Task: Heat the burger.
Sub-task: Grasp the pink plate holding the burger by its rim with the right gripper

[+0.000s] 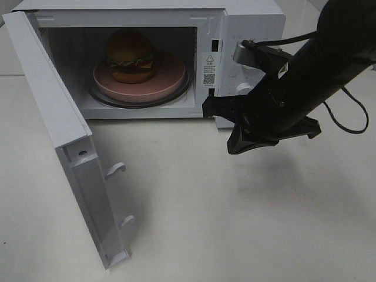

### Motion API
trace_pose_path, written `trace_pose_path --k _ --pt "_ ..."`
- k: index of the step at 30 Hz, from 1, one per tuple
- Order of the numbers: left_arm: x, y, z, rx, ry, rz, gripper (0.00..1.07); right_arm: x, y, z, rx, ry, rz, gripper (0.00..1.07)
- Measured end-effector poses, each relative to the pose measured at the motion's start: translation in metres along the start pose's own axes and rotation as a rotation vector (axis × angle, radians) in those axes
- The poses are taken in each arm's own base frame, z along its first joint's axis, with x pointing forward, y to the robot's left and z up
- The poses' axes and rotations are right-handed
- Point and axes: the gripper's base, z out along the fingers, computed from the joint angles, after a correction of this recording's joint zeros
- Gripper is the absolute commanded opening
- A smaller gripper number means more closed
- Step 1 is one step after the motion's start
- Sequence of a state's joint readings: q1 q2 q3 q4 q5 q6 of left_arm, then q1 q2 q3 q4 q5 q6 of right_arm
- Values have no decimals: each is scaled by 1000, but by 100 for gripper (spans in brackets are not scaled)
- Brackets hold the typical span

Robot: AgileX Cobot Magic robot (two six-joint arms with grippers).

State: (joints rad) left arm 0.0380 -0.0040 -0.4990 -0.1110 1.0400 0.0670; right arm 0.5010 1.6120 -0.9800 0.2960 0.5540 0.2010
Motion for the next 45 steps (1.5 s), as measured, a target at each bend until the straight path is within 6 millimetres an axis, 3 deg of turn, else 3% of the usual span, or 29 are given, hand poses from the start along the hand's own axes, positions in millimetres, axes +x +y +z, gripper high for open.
trace_pose_path --k 8,10,15,17,23,25,26,28,30,31,32,34,35,37,45 --pt "0 0 0 0 0 0 98 -2 5 -9 -5 68 -252 8" --pt "0 0 0 0 0 0 98 -4 7 -14 -3 98 -428 10" --pt "0 0 0 0 0 0 98 -4 7 -18 8 127 -564 12" --pt "0 0 0 0 0 0 98 -5 6 -21 12 156 -745 14" --pt "0 0 0 0 0 0 98 -7 6 -24 13 167 -930 20" --pt "0 0 0 0 0 0 98 -11 5 -27 38 169 -1094 28" --pt "0 0 0 0 0 0 98 -11 5 -27 38 169 -1094 28" --pt "0 0 0 0 0 0 98 -13 4 -28 53 170 -1197 44" --pt "0 0 0 0 0 0 98 -13 4 -29 55 170 -1224 48" --pt "0 0 0 0 0 0 98 -16 4 -30 68 169 -1293 58" --pt "0 0 0 0 0 0 98 -16 4 -30 68 169 -1293 58" --pt "0 0 0 0 0 0 98 -19 4 -32 75 163 -1375 72" --pt "0 0 0 0 0 0 98 -19 4 -32 75 163 -1375 72" --pt "0 0 0 0 0 0 98 -21 5 -34 84 158 -1434 82" --pt "0 0 0 0 0 0 98 -28 4 -35 152 120 -1504 83"
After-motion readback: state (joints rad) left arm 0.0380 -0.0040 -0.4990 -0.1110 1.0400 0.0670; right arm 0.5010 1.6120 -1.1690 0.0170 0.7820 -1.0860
